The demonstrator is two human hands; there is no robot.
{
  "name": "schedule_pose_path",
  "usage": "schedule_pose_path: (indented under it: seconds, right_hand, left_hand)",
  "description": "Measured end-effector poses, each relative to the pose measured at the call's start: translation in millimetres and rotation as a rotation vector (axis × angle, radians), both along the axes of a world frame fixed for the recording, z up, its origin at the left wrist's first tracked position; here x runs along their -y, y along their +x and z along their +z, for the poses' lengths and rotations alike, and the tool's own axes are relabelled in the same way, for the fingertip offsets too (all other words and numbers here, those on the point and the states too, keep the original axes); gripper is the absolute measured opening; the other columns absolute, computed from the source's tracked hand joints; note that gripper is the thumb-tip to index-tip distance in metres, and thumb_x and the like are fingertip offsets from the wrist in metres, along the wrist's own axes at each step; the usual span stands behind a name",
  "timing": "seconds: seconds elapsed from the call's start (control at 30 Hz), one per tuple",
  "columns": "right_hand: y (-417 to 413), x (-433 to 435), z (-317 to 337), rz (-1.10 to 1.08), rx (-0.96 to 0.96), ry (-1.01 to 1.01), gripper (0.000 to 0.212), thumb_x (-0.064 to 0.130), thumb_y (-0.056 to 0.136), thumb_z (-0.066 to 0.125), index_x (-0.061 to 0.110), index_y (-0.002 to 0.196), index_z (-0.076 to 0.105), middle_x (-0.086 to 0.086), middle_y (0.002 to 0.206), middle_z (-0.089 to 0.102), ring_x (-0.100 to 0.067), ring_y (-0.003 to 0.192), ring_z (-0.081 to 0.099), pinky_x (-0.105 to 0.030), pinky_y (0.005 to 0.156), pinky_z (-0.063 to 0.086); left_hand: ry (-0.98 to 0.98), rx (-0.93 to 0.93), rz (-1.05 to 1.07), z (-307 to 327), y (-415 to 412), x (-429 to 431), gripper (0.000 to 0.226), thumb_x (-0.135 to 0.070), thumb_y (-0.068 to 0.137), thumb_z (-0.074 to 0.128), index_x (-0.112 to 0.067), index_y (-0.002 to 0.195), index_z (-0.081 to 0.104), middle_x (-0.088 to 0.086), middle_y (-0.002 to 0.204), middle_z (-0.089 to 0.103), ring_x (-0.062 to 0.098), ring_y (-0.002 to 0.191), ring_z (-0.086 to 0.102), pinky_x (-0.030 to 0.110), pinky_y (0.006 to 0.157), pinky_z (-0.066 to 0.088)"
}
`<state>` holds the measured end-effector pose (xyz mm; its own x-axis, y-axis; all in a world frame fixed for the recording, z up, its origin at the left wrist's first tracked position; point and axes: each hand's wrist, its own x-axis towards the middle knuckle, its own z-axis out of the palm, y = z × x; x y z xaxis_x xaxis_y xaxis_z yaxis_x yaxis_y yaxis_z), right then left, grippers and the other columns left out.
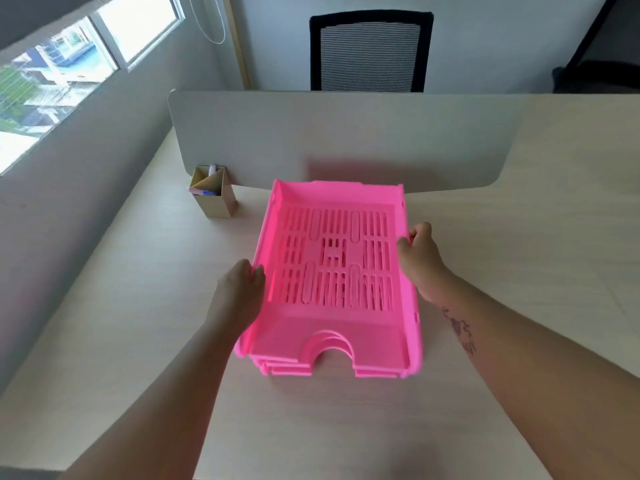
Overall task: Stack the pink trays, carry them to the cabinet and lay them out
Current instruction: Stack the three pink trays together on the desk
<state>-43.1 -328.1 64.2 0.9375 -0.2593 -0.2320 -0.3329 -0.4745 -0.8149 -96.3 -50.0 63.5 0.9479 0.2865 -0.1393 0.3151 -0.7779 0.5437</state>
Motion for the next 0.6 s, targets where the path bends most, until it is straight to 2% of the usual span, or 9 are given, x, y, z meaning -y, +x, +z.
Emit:
schedule_pose_path:
  seconds: [0.23, 0.4, 0.6]
  right_hand:
    - [9.9, 4.6, -4.6, -0.029, 0.041, -0.011, 0.004, 0.013, 0.103, 0.035, 0.010, 0.100, 0.033, -0.002, 0.073, 0.039, -0.015, 0.056, 0.035, -0.030, 0.049, 0.030]
    - [13.0, 10.3, -6.0, -0.016, 0.032, -0.032, 0.004, 0.015, 0.103, 0.035, 0.011, 0.102, 0.034, -0.004, 0.075, 0.043, -0.016, 0.057, 0.038, -0.030, 0.050, 0.031]
    - [16.6, 8.3, -5.4, 0.043, -0.003, -0.032, 0.016, 0.019, 0.104, 0.035, 0.008, 0.116, 0.039, -0.002, 0.077, 0.047, -0.015, 0.058, 0.041, -0.030, 0.050, 0.033]
  left_hand:
    - [-0.086, 0.029, 0.015, 6.1, -4.1, 8.9, 0.035, -0.030, 0.102, 0.038, -0.010, 0.073, 0.044, 0.003, 0.069, 0.050, 0.016, 0.056, 0.040, 0.030, 0.048, 0.030]
    - [-0.101, -0.006, 0.013, -0.4, -1.6, 12.4, 0.038, -0.033, 0.101, 0.036, -0.005, 0.081, 0.051, 0.009, 0.075, 0.057, 0.023, 0.064, 0.051, 0.037, 0.059, 0.046]
    - [-0.114, -0.008, 0.045, -10.2, -9.0, 11.1, 0.041, -0.035, 0.101, 0.035, -0.002, 0.083, 0.052, 0.008, 0.072, 0.055, 0.022, 0.061, 0.047, 0.035, 0.058, 0.044]
